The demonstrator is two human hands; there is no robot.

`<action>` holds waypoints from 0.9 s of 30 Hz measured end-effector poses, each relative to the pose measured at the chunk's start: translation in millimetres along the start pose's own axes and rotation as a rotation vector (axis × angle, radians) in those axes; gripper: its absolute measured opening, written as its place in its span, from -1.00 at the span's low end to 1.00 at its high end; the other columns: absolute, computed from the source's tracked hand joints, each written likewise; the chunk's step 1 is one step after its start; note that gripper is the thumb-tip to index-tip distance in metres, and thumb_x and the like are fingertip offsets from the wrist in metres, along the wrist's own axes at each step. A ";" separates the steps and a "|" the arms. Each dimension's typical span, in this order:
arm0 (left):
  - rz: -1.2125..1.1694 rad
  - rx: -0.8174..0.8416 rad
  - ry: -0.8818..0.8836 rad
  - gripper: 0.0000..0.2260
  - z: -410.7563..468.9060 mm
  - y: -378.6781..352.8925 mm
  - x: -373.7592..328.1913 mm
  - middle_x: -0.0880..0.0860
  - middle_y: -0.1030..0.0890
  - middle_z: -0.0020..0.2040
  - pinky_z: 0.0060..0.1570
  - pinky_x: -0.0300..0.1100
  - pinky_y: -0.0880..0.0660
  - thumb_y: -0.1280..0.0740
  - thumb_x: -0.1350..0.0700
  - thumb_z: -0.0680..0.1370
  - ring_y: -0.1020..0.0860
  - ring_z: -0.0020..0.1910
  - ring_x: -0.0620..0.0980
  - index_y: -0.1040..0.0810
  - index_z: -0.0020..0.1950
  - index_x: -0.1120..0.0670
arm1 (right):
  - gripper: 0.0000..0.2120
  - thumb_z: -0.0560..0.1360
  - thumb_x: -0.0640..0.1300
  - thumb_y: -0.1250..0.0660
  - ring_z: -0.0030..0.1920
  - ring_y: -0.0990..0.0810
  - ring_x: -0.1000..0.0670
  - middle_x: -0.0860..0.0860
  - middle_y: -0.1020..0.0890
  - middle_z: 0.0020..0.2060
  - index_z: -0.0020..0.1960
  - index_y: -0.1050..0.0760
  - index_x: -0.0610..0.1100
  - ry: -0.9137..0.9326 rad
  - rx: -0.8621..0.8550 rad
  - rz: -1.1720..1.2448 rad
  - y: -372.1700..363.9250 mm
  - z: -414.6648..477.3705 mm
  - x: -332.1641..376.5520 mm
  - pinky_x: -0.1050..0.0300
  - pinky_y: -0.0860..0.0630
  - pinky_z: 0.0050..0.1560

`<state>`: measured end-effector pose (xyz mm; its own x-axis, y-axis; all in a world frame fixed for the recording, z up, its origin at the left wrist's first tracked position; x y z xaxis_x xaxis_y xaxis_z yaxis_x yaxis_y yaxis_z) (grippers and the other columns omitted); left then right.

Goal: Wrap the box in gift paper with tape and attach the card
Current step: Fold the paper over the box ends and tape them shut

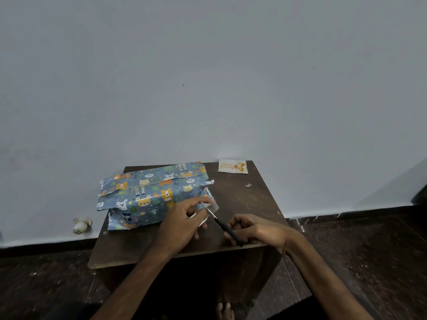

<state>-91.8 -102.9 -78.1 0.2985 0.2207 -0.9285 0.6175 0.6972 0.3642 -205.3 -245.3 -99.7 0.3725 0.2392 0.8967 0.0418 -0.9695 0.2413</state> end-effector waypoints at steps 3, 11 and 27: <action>-0.009 0.003 -0.004 -0.68 -0.5 0.0 -1.5 0.05 -0.64 -0.37 -0.39 -0.15 -0.49 -0.28 0.20 0.62 -0.50 -0.49 0.03 -0.61 0.25 -0.16 | -0.68 0.37 0.01 -0.46 -0.30 -0.51 0.14 0.03 -0.64 -0.26 0.03 -0.52 -0.13 0.013 0.000 0.032 -1.3 1.3 1.4 0.32 -0.36 -0.30; -0.018 0.017 -0.003 -0.55 1.3 1.8 -0.2 0.07 -0.69 -0.30 -0.38 -0.19 -0.48 -0.29 0.18 0.62 -0.52 -0.48 0.00 -0.43 0.42 -0.25 | -0.86 0.44 -0.18 -0.45 -0.26 -0.62 0.08 -0.03 -0.68 -0.27 -0.03 -0.56 -0.17 0.045 0.052 0.089 -0.4 7.2 0.4 0.26 -0.51 -0.17; -0.054 -0.004 0.086 -0.74 6.5 -2.9 9.7 0.01 -0.67 -0.35 -0.33 -0.08 -0.50 -0.33 0.16 0.61 -0.50 -0.43 0.06 -0.49 0.29 -0.03 | -0.84 0.52 -0.01 -0.38 -0.03 -0.60 -0.13 -0.08 -0.63 -0.04 -0.04 -0.54 -0.10 -0.110 -0.655 -0.983 47.6 0.9 5.9 0.07 -0.49 -0.08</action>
<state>-85.9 -107.2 -87.7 0.2011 0.2406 -0.9496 0.6282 0.7121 0.3134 -200.3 -290.1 -83.2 0.5244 0.8296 0.1915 -0.1159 -0.1533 0.9814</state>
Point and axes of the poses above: each hand's wrist, its own z-axis towards the middle knuckle, its own y-axis out of the back of the hand, x = y × z, the point moved 6 cm from there along z, towards the middle knuckle
